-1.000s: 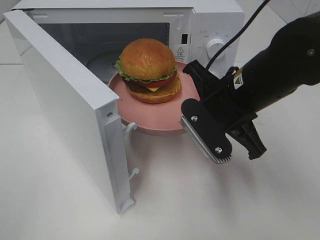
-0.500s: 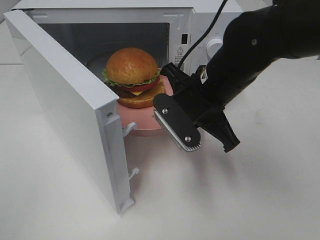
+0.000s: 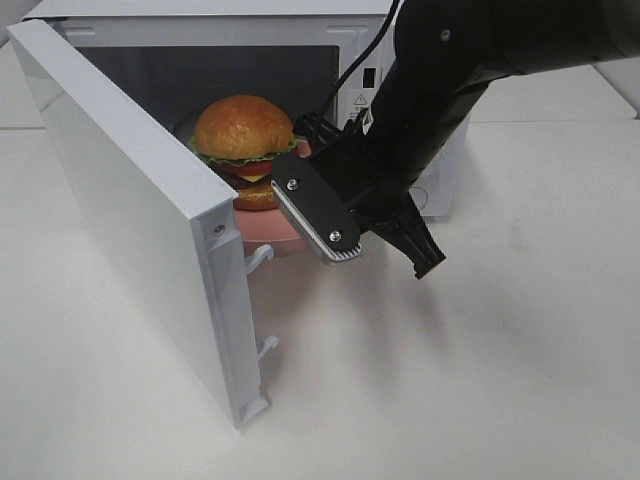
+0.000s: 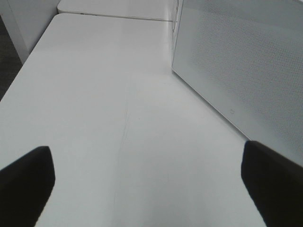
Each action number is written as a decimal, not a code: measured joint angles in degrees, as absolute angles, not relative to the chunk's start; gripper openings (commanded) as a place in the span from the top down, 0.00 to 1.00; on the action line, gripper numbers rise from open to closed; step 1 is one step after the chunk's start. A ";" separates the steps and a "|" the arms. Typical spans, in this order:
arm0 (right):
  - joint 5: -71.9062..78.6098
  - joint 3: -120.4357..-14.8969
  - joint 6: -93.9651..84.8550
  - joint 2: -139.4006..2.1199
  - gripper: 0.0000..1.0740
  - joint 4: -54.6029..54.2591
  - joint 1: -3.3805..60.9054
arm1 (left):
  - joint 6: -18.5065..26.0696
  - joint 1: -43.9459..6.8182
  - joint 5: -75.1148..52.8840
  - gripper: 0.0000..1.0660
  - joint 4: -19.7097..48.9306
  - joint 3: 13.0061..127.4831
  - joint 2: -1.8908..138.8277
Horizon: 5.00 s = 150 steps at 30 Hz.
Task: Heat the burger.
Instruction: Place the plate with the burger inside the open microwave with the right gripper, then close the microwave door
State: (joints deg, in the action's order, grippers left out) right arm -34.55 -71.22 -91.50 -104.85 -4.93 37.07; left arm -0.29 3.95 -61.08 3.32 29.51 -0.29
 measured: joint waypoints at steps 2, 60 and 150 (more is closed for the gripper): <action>-35.58 -72.77 -91.50 -105.71 1.00 -4.93 37.07 | -0.29 3.95 -61.08 0.06 3.32 29.51 -0.29; -41.83 -107.49 -77.06 -129.32 1.00 0.97 37.07 | -0.29 3.95 -61.08 0.06 3.32 29.51 -0.29; -32.03 -115.05 -69.84 -135.91 0.28 0.46 36.38 | -0.29 3.95 -61.08 0.06 3.32 29.51 -0.29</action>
